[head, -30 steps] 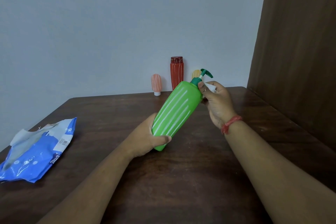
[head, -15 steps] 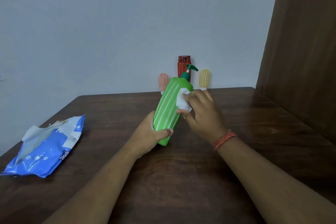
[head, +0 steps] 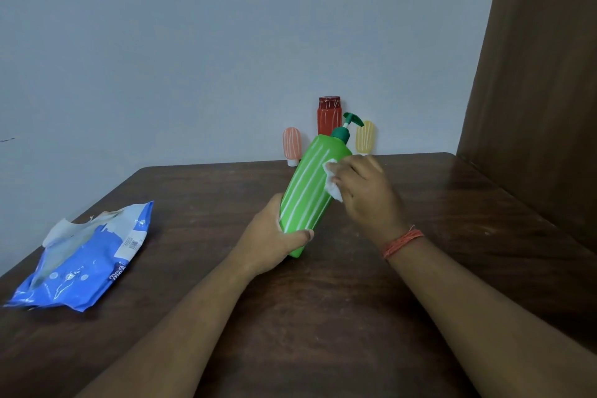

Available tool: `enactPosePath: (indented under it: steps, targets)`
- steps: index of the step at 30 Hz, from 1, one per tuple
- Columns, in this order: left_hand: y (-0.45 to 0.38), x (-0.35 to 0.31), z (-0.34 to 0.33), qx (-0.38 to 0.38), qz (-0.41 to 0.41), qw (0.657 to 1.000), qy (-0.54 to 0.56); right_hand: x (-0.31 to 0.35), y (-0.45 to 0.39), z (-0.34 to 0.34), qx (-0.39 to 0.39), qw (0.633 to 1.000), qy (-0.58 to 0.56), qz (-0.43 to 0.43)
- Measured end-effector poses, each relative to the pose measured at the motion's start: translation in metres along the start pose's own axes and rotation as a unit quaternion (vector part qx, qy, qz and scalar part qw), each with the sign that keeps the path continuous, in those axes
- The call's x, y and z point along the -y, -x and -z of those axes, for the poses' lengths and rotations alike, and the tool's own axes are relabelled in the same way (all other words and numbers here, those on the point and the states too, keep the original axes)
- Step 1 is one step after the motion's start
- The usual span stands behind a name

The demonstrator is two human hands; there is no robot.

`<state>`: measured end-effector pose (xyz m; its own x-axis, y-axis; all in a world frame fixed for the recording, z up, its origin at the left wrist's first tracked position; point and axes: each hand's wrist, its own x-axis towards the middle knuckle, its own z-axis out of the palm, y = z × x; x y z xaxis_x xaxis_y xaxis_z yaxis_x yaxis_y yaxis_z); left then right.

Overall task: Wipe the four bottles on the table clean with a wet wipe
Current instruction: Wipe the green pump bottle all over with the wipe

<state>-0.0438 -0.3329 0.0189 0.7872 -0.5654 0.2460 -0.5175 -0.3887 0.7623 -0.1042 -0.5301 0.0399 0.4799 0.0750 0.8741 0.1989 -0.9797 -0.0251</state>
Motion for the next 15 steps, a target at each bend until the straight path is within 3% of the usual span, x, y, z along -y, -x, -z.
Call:
enactPosePath:
  steps: [5, 9, 13, 15]
  targets:
    - [0.001, -0.006, -0.002, 0.003, -0.017, 0.998, -0.054, -0.013, -0.002, 0.009, -0.075, 0.993, 0.038, -0.086]
    - [0.002, -0.008, -0.003, -0.007, -0.03, 0.997, -0.074, -0.005, 0.001, 0.002, -0.027, 0.998, 0.063, 0.01]
    - [0.003, -0.01, -0.005, -0.004, -0.047, 0.994, -0.097, -0.016, -0.007, 0.009, -0.07, 0.992, 0.089, -0.054]
    - [0.003, -0.011, -0.005, -0.005, -0.054, 0.993, -0.103, -0.014, -0.006, 0.01, -0.06, 0.994, 0.077, -0.047]
